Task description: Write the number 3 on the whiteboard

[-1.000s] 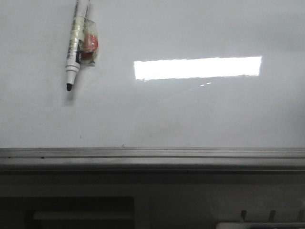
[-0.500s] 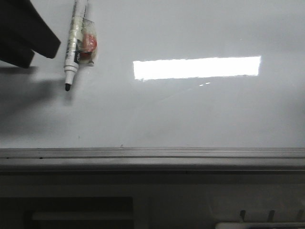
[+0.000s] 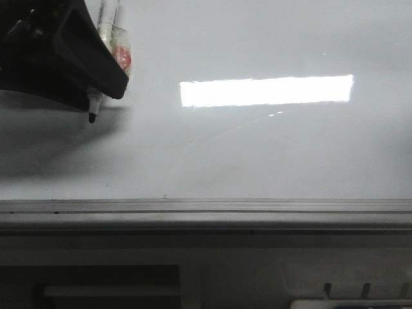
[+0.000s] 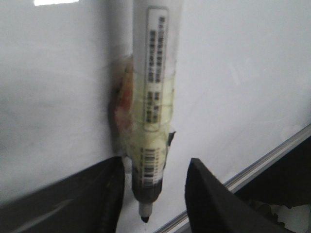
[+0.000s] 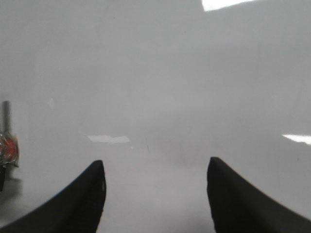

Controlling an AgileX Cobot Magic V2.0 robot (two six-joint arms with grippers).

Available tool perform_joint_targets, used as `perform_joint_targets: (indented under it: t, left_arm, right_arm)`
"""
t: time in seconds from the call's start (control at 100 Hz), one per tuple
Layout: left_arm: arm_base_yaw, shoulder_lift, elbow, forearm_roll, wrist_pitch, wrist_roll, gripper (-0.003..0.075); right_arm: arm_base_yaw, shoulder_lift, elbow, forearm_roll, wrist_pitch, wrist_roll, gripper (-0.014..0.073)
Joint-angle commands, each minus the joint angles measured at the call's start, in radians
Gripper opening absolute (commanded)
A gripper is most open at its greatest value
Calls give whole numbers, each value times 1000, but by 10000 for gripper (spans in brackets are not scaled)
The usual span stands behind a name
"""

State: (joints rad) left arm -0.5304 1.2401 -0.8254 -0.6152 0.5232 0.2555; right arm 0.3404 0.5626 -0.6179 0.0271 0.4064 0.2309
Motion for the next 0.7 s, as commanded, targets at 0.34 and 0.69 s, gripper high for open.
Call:
perform_joint_targets:
  t: [0.34,0.69]
  left_arm:
    - [-55,-76,-50,-19,58,212,-20]
    - [-314,-249,-97,-1,376,870,-20]
  right_arm:
    - [158,20,-149,282,142,-422,377]
    - [506,236,-431,449,429,-692,377]
